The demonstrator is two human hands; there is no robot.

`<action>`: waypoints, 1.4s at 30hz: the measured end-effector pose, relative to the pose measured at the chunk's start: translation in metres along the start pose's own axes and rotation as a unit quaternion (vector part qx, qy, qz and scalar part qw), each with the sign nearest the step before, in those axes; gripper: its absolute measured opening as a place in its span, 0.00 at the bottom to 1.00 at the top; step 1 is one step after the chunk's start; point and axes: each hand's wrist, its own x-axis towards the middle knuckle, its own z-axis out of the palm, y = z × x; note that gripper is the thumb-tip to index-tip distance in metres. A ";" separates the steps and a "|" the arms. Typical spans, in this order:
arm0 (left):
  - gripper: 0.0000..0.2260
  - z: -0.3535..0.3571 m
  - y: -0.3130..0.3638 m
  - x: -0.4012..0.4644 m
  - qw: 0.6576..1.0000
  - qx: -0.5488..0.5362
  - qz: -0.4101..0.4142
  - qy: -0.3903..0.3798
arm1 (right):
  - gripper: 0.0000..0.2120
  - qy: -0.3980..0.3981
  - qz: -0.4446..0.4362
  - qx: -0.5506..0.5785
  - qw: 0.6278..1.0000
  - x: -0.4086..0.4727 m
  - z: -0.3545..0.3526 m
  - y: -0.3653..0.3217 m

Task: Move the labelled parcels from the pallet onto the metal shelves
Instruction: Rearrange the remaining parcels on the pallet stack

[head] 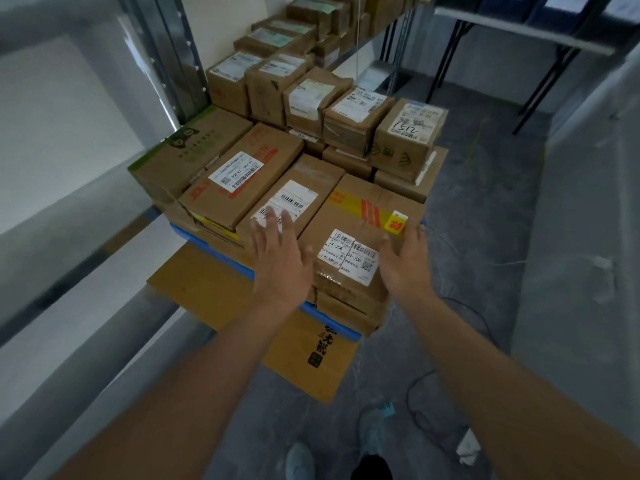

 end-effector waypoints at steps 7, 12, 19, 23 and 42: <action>0.33 0.002 0.001 0.016 0.987 0.097 0.087 -0.093 | 0.32 -0.010 0.008 -0.024 1.000 0.001 -0.004 0.007; 0.30 0.006 0.010 0.019 0.981 0.112 0.107 -0.114 | 0.32 -0.007 0.031 0.015 0.999 0.010 -0.009 0.017; 0.28 0.007 0.020 0.023 0.983 0.116 0.091 -0.111 | 0.28 0.007 0.022 0.077 0.997 0.018 -0.014 0.019; 0.28 0.011 0.033 0.032 0.983 0.110 0.092 -0.112 | 0.23 0.014 0.012 0.081 0.997 0.034 -0.027 0.020; 0.27 0.037 0.082 0.073 0.991 0.073 0.071 -0.087 | 0.28 -0.077 0.048 0.163 0.982 0.122 -0.046 0.024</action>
